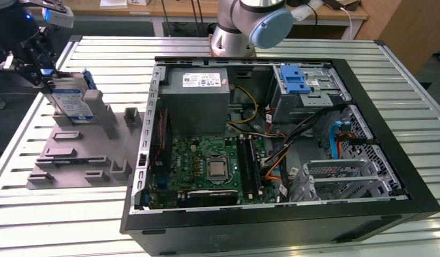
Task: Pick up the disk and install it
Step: 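Pick up the disk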
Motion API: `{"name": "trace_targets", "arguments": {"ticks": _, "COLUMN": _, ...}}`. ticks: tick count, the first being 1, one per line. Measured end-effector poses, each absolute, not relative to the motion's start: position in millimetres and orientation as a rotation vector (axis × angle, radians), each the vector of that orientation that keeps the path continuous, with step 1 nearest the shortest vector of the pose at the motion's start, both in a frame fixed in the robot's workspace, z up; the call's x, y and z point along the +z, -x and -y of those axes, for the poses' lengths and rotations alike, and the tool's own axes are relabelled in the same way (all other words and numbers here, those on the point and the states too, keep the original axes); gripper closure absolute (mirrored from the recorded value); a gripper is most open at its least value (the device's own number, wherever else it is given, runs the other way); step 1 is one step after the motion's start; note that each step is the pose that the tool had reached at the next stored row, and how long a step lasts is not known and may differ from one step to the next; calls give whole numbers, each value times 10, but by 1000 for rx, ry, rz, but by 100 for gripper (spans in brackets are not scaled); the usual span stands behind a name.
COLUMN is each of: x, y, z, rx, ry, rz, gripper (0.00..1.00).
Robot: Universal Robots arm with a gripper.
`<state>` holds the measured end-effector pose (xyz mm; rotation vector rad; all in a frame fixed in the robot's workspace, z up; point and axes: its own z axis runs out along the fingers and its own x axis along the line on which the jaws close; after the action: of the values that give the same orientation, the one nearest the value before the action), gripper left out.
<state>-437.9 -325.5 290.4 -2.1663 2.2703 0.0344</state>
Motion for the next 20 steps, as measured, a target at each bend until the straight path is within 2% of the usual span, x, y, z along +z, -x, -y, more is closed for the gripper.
{"name": "trace_targets", "arguments": {"ticks": 20, "x": 2900, "y": 4379, "z": 3264, "rx": 34, "ry": 2167, "rz": -2271, "gripper": 51}}
